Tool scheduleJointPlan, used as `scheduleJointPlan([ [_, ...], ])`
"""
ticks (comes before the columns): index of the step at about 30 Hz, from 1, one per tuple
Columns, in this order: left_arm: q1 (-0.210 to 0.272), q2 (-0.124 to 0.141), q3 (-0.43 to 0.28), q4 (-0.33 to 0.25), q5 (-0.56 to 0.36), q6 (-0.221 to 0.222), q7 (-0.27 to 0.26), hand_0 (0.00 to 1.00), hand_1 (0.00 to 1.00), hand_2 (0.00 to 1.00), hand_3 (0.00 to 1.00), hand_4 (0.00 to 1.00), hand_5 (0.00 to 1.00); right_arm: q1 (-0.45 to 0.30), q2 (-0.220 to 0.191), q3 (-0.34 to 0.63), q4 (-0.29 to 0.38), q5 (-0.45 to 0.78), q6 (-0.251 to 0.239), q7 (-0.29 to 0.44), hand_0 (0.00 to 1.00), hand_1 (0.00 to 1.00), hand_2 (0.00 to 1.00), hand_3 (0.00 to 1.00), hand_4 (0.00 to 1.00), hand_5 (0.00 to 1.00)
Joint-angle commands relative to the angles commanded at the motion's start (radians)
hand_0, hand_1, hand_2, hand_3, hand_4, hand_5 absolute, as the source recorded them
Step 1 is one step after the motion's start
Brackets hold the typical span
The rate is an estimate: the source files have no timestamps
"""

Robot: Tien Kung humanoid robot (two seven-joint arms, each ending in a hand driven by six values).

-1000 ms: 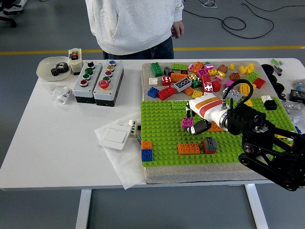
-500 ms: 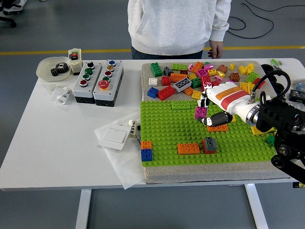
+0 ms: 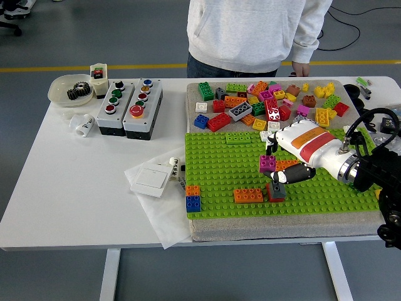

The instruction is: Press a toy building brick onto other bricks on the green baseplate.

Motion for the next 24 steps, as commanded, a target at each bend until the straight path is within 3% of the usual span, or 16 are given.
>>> scheduleJointPlan([
  [5,-0.002,-0.001,0.005,0.0,-0.004,-0.001,-0.001,0.786,0.788,0.788,0.581,0.611,0.622,-0.005,-0.03,-0.023,0.008,-0.004,-0.05,0.059,0.581,0.494,0.546,0.493,0.744,0.428],
  [11,-0.004,-0.002,0.014,0.0,-0.014,-0.002,-0.002,0.786,0.789,0.788,0.58,0.611,0.622,-0.011,-0.043,-0.042,-0.006,-0.005,-0.076,0.101,0.582,0.494,0.546,0.492,0.743,0.428],
  [24,-0.008,-0.004,0.029,0.0,-0.027,-0.004,-0.001,0.795,0.792,0.788,0.58,0.61,0.623,-0.009,-0.01,-0.072,-0.093,0.014,-0.099,0.135,0.583,0.493,0.546,0.491,0.741,0.424],
])
